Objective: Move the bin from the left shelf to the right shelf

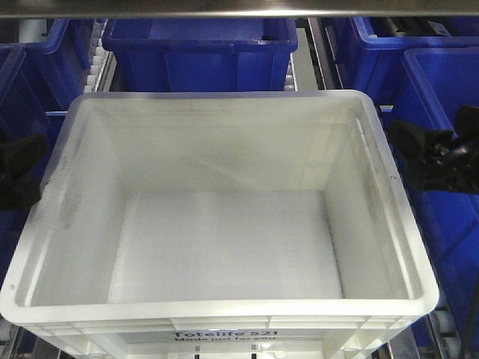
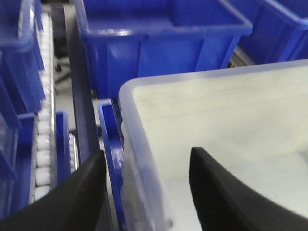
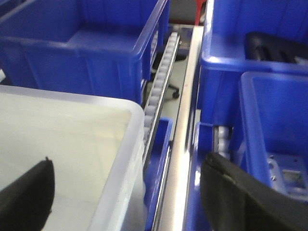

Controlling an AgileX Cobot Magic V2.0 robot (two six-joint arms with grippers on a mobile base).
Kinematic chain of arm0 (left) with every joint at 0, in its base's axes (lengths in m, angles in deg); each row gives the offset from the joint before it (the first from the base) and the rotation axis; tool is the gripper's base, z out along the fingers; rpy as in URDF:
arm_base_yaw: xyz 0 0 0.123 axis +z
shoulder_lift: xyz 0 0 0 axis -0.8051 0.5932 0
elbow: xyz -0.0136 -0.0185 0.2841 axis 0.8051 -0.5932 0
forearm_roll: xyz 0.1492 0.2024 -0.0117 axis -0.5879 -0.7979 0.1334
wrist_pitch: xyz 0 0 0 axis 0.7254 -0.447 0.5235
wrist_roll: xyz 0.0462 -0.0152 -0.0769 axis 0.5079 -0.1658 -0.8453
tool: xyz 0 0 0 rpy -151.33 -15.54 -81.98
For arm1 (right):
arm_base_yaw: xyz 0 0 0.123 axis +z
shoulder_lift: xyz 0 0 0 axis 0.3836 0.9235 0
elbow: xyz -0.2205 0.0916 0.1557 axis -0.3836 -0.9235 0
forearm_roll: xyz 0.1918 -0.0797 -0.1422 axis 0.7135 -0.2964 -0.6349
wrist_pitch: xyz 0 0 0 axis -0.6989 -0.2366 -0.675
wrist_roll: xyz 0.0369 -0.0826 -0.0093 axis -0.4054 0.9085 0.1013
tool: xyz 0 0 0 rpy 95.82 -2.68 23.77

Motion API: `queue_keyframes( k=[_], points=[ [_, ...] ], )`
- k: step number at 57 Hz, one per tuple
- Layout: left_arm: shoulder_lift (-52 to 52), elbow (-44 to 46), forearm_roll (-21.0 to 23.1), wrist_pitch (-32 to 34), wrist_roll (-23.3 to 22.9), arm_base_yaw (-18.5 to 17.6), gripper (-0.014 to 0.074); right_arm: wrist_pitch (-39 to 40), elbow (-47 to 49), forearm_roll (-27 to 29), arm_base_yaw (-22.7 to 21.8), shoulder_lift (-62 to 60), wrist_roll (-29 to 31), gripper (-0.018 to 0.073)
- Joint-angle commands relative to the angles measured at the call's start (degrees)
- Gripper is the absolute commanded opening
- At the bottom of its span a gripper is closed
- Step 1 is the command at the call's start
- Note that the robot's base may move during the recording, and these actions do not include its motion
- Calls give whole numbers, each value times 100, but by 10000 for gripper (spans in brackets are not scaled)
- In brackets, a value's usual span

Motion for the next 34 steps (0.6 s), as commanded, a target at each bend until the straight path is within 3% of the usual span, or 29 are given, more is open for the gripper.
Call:
queue_keyframes(
  k=[1, 8, 16, 23, 34],
  points=[
    [-475, -264, -75, 770, 67, -30, 370, 633, -116, 13, -2, -310, 265, 586],
    [-1219, -893, -64, 900, 83, -30, 370, 941, -651, 13, -2, -878, 298, 586],
    [-2079, -1385, -54, 593, 83, -30, 370, 1122, -1236, -17, -2, -1670, 298, 586],
    [-2778, -1462, -54, 53, 83, -30, 370, 1072, -1589, -17, -2, -2332, 298, 586],
    [-3575, -1462, -74, -168, 90, -30, 370, 682, -1930, -24, -2, -3074, 325, 586]
  ],
)
